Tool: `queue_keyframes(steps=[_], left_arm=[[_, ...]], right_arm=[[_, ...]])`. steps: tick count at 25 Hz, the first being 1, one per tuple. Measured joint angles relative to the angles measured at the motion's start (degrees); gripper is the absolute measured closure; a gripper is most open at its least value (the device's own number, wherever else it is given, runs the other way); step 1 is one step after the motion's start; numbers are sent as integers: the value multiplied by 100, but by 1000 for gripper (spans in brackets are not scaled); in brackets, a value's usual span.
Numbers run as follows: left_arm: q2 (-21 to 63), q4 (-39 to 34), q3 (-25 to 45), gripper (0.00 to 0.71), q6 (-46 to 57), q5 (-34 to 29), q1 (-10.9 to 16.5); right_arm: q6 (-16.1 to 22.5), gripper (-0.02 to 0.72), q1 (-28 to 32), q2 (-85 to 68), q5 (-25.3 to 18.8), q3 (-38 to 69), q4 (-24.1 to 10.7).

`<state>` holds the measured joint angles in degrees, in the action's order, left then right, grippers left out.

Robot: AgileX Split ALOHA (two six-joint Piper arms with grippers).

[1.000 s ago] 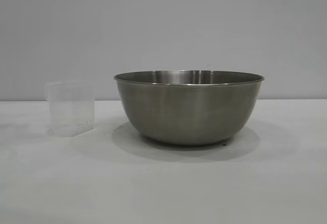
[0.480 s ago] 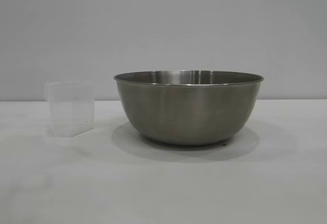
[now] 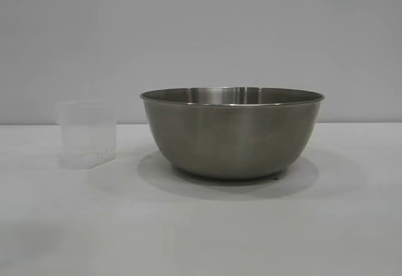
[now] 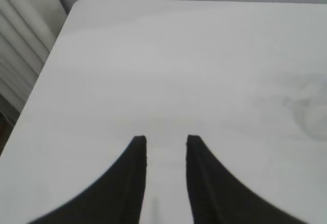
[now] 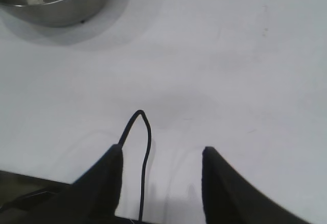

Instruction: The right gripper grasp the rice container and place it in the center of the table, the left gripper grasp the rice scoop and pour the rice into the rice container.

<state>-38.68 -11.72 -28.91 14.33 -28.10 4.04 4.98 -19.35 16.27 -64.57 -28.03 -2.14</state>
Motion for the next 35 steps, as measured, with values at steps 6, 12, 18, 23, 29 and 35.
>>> queue_keyframes(steps=[6, 12, 18, 23, 29, 35], left_arm=[[1236, 704, 0, 562, -757, -1256, 0], [2349, 771, 0, 562, -1000, -2460, 0], [3149, 775, 0, 562, -1122, -3018, 0], [3442, 1016, 0, 562, -1364, -3335, 0], [3952, 1129, 64, 562, -1555, -3509, 0], [3975, 1223, 78, 562, -1673, -3593, 0]], right_arm=[[4, 404, 0, 0, 0, 0, 0], [13, 404, 0, 0, 0, 0, 0], [13, 404, 0, 0, 0, 0, 0], [13, 404, 0, 0, 0, 0, 0], [13, 404, 0, 0, 0, 0, 0], [13, 404, 0, -9, 0, 0, 0]])
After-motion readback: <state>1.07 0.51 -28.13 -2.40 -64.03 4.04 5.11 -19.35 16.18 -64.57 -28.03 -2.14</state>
